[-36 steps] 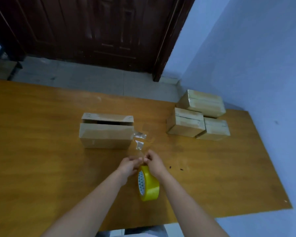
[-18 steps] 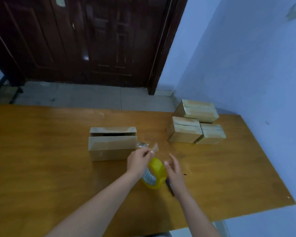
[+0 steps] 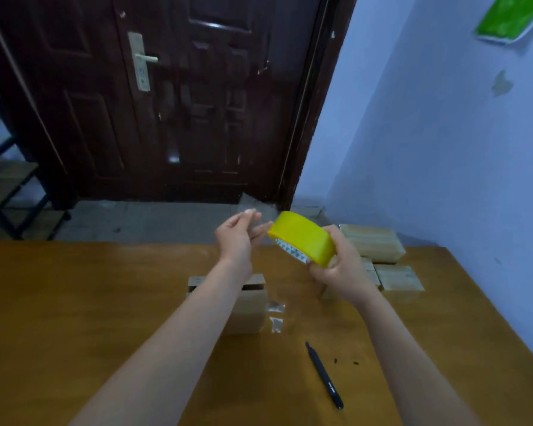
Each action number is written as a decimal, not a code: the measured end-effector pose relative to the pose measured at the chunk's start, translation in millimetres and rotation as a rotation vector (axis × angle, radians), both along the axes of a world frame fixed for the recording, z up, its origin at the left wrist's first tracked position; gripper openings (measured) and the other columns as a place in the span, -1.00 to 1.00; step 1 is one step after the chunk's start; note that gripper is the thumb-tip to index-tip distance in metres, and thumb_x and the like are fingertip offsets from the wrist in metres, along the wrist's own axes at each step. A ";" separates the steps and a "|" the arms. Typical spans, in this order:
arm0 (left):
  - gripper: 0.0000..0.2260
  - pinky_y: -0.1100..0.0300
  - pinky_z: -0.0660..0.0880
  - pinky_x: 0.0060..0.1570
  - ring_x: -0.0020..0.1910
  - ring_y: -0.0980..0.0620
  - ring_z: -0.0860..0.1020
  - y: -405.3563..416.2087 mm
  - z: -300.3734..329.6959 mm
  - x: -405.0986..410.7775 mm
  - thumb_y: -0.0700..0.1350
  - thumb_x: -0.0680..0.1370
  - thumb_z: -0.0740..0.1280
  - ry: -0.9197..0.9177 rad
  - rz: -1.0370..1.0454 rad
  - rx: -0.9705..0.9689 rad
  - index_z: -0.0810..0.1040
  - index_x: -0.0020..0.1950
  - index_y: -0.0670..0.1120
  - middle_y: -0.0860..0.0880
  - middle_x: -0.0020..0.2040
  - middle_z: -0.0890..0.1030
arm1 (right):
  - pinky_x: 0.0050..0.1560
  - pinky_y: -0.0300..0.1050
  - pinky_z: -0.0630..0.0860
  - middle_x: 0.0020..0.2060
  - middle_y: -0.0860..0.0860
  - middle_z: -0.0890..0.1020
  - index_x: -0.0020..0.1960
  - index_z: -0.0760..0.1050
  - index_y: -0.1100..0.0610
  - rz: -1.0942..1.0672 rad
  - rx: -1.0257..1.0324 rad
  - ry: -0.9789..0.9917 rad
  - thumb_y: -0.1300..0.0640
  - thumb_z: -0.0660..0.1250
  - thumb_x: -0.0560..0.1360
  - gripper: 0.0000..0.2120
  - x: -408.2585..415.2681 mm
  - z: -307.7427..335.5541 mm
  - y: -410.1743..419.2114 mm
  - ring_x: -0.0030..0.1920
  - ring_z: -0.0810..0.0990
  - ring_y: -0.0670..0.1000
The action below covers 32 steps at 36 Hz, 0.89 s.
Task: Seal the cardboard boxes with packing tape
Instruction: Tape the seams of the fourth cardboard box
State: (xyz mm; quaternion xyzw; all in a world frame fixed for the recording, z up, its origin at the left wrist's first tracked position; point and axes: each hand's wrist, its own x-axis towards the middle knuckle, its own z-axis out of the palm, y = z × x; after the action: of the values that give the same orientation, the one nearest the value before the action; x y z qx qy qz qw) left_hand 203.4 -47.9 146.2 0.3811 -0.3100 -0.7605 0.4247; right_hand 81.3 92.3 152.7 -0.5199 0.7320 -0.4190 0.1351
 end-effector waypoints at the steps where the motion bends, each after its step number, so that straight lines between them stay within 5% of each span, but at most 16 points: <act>1: -0.88 0.22 0.61 -0.19 -0.38 0.07 0.65 -3.1 3.8 3.5 -0.22 0.60 0.28 -0.007 0.029 -0.030 0.57 -0.11 -0.16 -0.03 -0.23 0.66 | -0.29 -0.35 0.35 -0.21 -0.16 0.51 -0.05 0.37 -0.17 0.034 0.000 0.025 0.15 0.38 0.27 -0.64 1.9 8.2 -5.1 -0.20 0.49 -0.19; 6: -0.91 0.22 0.58 -0.13 -0.33 0.15 0.59 -20.5 16.5 21.3 -0.29 0.54 0.35 0.062 0.163 0.030 0.60 0.02 -0.25 0.01 -0.35 0.62 | -0.23 -0.25 0.40 -0.20 -0.12 0.53 0.00 0.40 -0.08 0.163 0.009 0.094 0.12 0.39 0.26 -0.65 8.5 39.5 -30.9 -0.21 0.49 -0.15; 10: -0.85 0.14 0.60 -0.10 -0.28 0.04 0.56 -33.9 33.5 35.3 -0.40 0.51 0.32 0.158 0.186 0.080 0.57 0.04 -0.25 -0.12 -0.26 0.59 | -0.21 -0.31 0.42 -0.17 -0.18 0.52 0.00 0.36 -0.21 0.224 0.041 0.179 0.08 0.39 0.24 -0.60 12.7 66.5 -53.8 -0.14 0.51 -0.18; 15: -0.90 0.12 0.60 -0.21 -0.29 0.05 0.59 -59.7 70.5 43.7 -0.26 0.54 0.35 0.090 0.176 -0.093 0.57 -0.19 -0.18 -0.08 -0.31 0.61 | -0.23 -0.26 0.45 -0.12 0.00 0.55 0.08 0.39 -0.05 0.255 0.052 0.238 0.15 0.45 0.27 -0.56 5.8 112.2 -83.3 -0.13 0.54 -0.03; 19: -0.89 0.15 0.61 -0.18 -0.29 0.07 0.63 -76.0 103.1 49.0 -0.22 0.55 0.35 0.010 0.172 -0.217 0.57 -0.17 -0.19 -0.08 -0.30 0.64 | -0.34 -0.35 0.38 -0.25 -0.10 0.48 0.05 0.36 -0.02 0.228 0.055 0.357 0.13 0.41 0.24 -0.58 2.7 151.6 -99.7 -0.28 0.47 -0.12; 25: -0.90 0.15 0.57 -0.17 -0.28 0.05 0.64 -83.6 117.9 40.4 -0.20 0.55 0.34 -0.031 0.226 -0.183 0.59 -0.14 -0.19 -0.10 -0.27 0.65 | -0.26 -0.01 0.47 -0.30 -0.05 0.43 0.07 0.34 0.05 0.100 0.071 0.619 0.00 0.35 0.20 -0.53 8.8 175.9 -114.3 -0.26 0.45 0.09; 32: -0.90 0.14 0.59 -0.17 -0.26 0.02 0.64 -90.8 110.3 45.2 -0.22 0.51 0.38 -0.179 0.356 -0.158 0.62 -0.19 -0.20 -0.10 -0.27 0.66 | -0.23 -0.10 0.32 -0.06 0.08 0.49 0.22 0.26 0.06 0.011 0.472 0.954 0.09 0.30 0.40 -0.57 -1.5 154.7 -118.6 -0.01 0.53 0.20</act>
State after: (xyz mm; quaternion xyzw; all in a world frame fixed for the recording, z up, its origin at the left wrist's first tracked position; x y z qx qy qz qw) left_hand 248.6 -138.7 256.5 0.4615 -0.3327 -0.6099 0.5517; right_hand 79.8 -26.3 307.4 -0.6121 0.7837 0.0410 -0.0971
